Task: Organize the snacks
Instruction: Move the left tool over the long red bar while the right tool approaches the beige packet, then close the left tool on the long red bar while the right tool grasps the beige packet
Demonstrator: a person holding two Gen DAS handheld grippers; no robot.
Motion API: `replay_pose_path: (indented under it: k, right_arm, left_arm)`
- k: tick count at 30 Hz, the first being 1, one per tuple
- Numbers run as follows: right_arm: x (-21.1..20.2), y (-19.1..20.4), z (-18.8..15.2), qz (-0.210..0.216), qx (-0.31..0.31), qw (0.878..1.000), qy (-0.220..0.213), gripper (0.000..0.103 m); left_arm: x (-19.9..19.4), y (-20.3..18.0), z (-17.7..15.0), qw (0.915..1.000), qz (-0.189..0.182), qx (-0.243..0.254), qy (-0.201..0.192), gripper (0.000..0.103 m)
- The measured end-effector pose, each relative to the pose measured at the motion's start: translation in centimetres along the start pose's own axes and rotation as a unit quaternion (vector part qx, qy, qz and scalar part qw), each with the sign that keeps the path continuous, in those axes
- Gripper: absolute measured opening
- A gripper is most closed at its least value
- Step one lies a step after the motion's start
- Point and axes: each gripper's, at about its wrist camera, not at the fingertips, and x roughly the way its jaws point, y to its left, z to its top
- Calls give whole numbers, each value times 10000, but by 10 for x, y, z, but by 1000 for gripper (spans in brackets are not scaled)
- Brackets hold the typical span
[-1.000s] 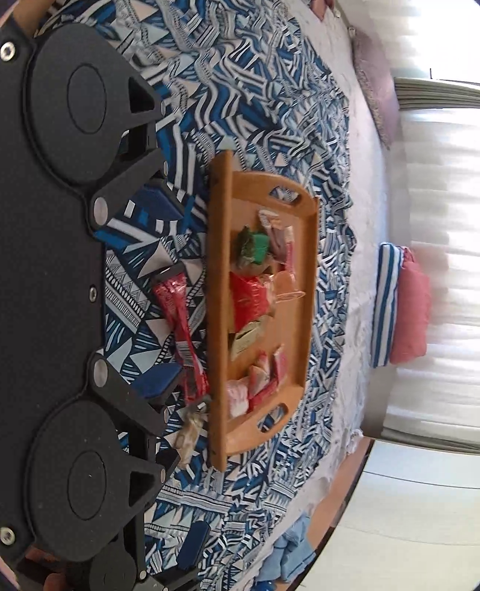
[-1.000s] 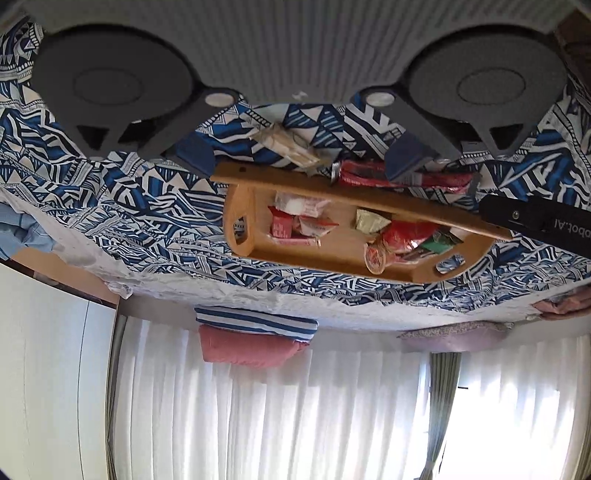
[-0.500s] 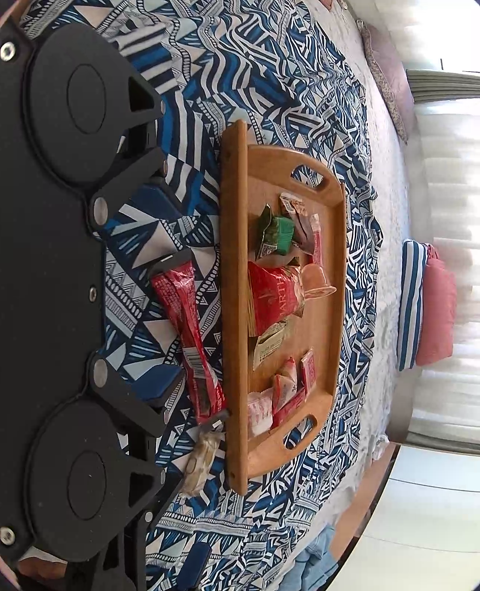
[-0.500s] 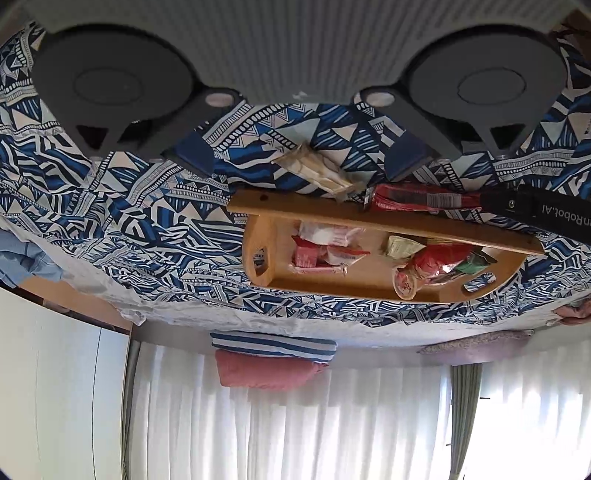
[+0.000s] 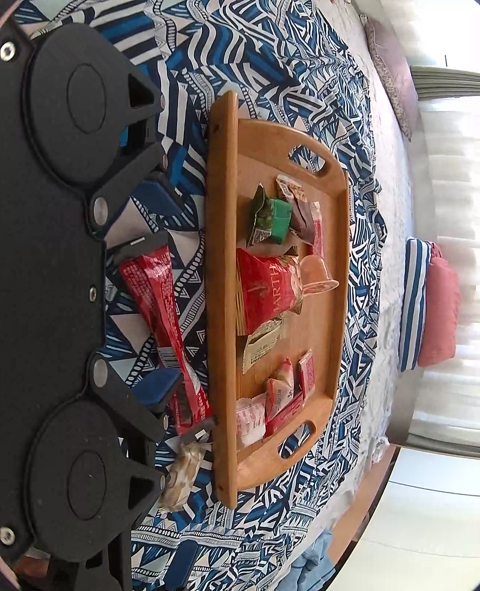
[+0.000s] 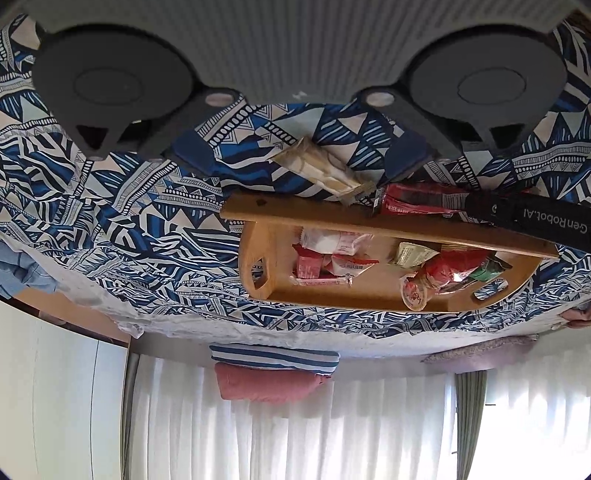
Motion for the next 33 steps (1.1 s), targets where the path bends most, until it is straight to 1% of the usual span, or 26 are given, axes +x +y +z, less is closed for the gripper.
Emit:
replay_pose_path:
  k: [4, 10, 13, 16, 19, 20, 24, 26, 27, 29, 33]
  right_arm:
    - [6, -1, 1, -4, 34, 10000, 35, 103]
    - [12, -2, 0, 16, 42, 9999, 97, 103]
    - [15, -1, 0, 34, 16, 9999, 136, 103]
    - [17, -1, 1, 45, -18, 9998, 192, 103]
    - [19, 1, 3, 106, -95, 9996, 239, 103]
    - [19, 1, 4, 132, -143, 9995, 242, 103]
    - [22, 6, 6, 271, -361, 9985, 297, 103]
    - [23, 9, 8, 289, -430, 9982, 301, 102]
    - [24, 10, 8, 304, -440, 9981, 313, 102]
    - [26, 10, 9, 347, -414, 9980, 338, 101]
    - [29, 7, 10, 400, -262, 9981, 401, 100]
  left_arm:
    - [5, -4, 1, 9999, -6, 121, -66, 89]
    - [10, -15, 0, 9987, -48, 471, -176, 89]
    - [12, -17, 0, 9986, -76, 501, -165, 89]
    - [14, -16, -1, 9987, -141, 487, -65, 88]
    - [14, -13, -4, 9990, -217, 385, 6, 84]
    - [13, -12, -4, 9991, -240, 357, 28, 80]
    - [6, -8, -9, 9987, -297, 416, 2, 71]
    - [2, -6, -10, 9984, -352, 438, 2, 63]
    - [0, -6, -11, 9983, -381, 439, 8, 61]
    - [-5, -6, -12, 9980, -426, 477, 10, 52]
    - [-15, -8, -16, 9968, -537, 593, 73, 46]
